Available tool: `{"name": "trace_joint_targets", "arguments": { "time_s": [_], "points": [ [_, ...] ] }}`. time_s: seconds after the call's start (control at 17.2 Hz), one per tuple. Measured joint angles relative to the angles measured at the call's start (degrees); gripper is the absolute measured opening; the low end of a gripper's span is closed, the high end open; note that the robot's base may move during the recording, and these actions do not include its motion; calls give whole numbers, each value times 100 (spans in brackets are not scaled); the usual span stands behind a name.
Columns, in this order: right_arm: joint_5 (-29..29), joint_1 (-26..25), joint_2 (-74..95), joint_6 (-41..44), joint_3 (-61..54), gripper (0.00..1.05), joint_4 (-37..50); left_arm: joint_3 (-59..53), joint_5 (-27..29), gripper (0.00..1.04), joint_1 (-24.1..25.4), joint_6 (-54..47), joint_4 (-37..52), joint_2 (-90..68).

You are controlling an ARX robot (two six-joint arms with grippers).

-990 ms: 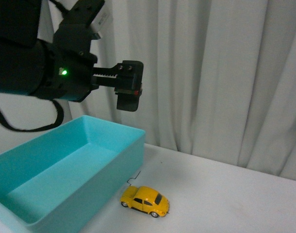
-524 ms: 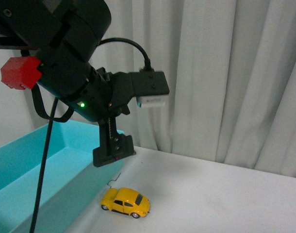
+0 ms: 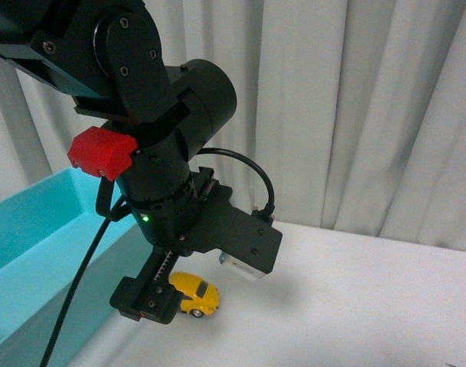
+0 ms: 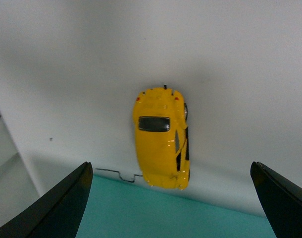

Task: Wind up and store yellow beetle toy

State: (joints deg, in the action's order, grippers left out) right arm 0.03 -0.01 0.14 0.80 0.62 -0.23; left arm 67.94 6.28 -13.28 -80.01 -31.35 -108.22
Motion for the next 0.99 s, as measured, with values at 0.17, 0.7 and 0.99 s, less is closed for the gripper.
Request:
{"name": "trace_joint_targets", "arguments": {
  "time_s": [0.17, 0.7, 0.99],
  "points": [
    [0, 0, 0, 0, 0, 98, 0, 144, 420, 98, 37, 820, 120, -511],
    [0, 0, 0, 0, 0, 98, 0, 590, 680, 98, 103, 2352, 267, -1373],
    [0, 0, 0, 0, 0, 98, 0, 621, 667, 64, 105, 2562, 153, -1421]
  ]
}}
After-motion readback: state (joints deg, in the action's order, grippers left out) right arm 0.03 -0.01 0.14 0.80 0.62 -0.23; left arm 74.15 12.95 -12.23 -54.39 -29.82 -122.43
